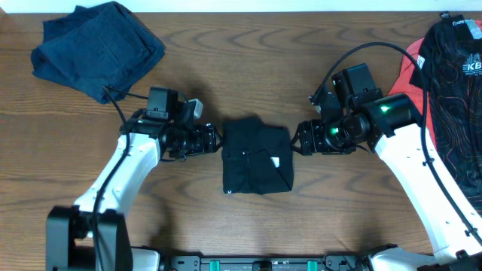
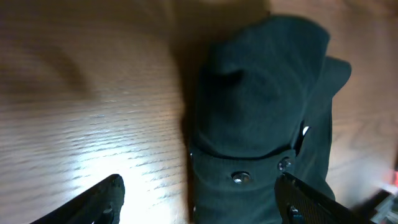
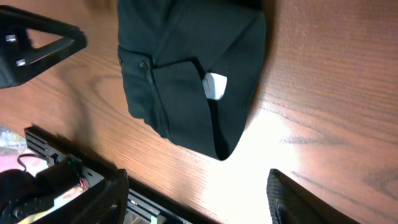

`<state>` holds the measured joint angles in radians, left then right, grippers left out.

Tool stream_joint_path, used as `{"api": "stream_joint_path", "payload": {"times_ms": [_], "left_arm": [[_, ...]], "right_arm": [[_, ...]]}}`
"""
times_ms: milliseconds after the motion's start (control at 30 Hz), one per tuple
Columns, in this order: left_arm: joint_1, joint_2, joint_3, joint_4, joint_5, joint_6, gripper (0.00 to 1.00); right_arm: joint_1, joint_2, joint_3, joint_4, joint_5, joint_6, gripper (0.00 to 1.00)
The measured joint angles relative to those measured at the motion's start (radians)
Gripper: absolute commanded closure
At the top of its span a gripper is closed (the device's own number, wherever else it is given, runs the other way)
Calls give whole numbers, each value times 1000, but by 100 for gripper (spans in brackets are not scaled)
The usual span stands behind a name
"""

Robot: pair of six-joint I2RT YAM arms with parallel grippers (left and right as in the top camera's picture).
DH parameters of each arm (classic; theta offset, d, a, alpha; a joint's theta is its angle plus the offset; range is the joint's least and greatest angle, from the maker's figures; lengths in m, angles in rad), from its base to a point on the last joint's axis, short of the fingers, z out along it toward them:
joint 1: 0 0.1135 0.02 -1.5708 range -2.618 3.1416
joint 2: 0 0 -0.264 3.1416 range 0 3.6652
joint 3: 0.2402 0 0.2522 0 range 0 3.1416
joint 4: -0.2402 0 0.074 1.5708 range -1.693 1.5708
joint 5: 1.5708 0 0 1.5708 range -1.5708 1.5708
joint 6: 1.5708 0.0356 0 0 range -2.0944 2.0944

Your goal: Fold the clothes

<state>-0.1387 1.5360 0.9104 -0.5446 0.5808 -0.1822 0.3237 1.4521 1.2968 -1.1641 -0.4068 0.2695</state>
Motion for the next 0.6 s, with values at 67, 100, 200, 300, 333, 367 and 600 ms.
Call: {"api": "stream_joint_path", "payload": {"times_ms": [67,100,200,300,333,367,600], "left_arm": [[13,40,-13,27,58,23,21],[19,71,-16,38,98,36,21],[26,147,-18,69,164,59,21],[27,232,-18,83,215,74,21],[28,261,-18,85,257,80,21],[31,270,-17,87,282,85,21],[32,332,-14,101,420,114,21]], "right_arm": [[0,0,0,-13,0,-3,34],[0,0,0,-17,1,-4,34],[3,0,0,-19,2,-4,34],[13,0,0,-19,4,-6,33],[19,0,0,-19,4,-7,32],[23,0,0,-18,4,-8,32],[34,0,0,2,4,-11,32]]}}
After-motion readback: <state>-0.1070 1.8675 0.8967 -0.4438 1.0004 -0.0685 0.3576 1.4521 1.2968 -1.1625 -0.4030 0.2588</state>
